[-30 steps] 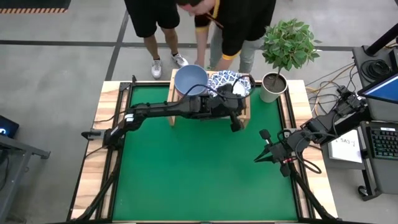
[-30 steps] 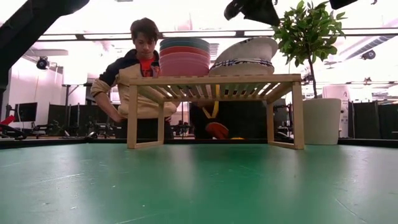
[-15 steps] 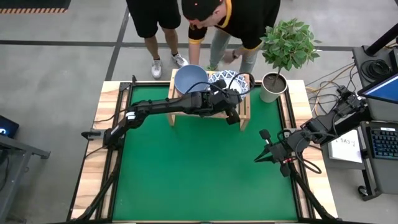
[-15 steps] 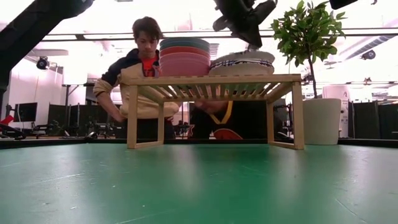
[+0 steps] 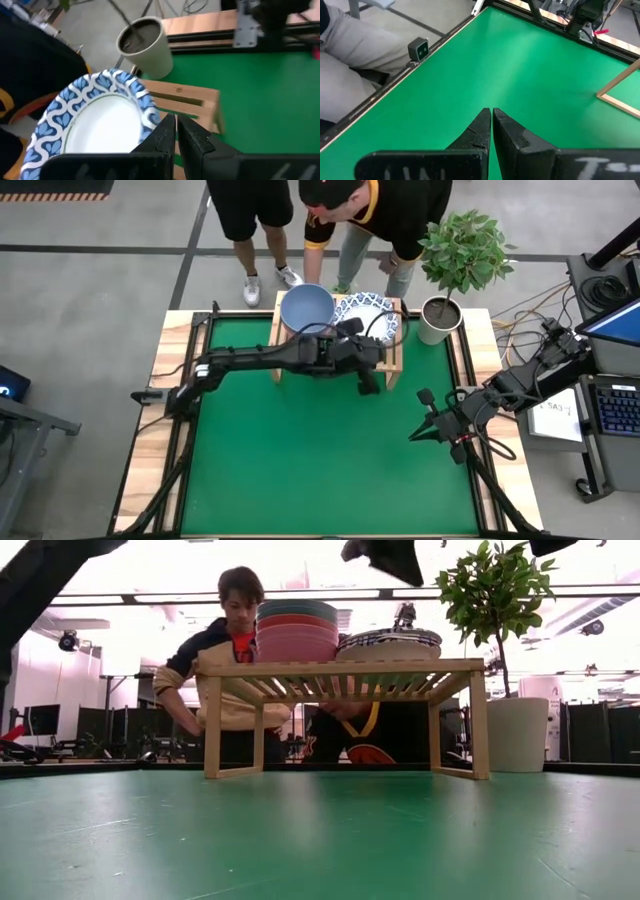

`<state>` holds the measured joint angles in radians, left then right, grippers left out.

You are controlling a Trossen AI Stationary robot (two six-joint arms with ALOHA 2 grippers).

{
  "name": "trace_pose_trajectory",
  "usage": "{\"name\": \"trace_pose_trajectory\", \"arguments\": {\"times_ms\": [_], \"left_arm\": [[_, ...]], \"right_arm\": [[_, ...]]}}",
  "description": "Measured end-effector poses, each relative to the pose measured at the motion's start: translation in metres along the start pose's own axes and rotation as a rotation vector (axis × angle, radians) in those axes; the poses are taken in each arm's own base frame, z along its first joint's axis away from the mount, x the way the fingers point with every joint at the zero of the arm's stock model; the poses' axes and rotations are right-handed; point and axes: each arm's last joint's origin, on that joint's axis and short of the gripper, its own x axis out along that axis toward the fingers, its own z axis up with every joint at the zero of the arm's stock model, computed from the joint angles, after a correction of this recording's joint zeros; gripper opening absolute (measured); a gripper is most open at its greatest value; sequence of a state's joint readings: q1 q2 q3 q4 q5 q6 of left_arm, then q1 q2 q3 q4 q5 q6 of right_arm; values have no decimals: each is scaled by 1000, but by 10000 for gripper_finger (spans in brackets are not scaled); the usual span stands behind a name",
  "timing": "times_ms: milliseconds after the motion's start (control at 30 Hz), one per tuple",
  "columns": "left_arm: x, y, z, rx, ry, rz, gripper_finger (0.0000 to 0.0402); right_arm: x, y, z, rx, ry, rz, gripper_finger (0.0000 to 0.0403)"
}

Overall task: Place and stack bowls onto a shelf
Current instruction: Return to Home Position

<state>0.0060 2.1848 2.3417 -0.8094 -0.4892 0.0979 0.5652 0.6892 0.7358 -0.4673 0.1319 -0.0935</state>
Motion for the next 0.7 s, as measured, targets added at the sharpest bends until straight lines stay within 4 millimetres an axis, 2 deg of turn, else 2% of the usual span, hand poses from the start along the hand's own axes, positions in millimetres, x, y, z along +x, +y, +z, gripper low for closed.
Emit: {"name": "trace_pose_trajectory", "arguments": {"times_ms": [267,367,567,700], "left_arm": [[-42,-28,-1,91,38,-75,0],[-55,-42,-2,118,42,-32,0],[-69,-68,-12,148,77,-39,0],[-71,-84,-22,177,99,-59,0]], "right_arm": [[-6,0,-8,-47,-112,-14,9],[-11,0,-16,-56,-150,-20,9],[-31,-2,-26,-27,-267,-34,9],[-44,-3,-31,-14,-329,-41,9]]}}
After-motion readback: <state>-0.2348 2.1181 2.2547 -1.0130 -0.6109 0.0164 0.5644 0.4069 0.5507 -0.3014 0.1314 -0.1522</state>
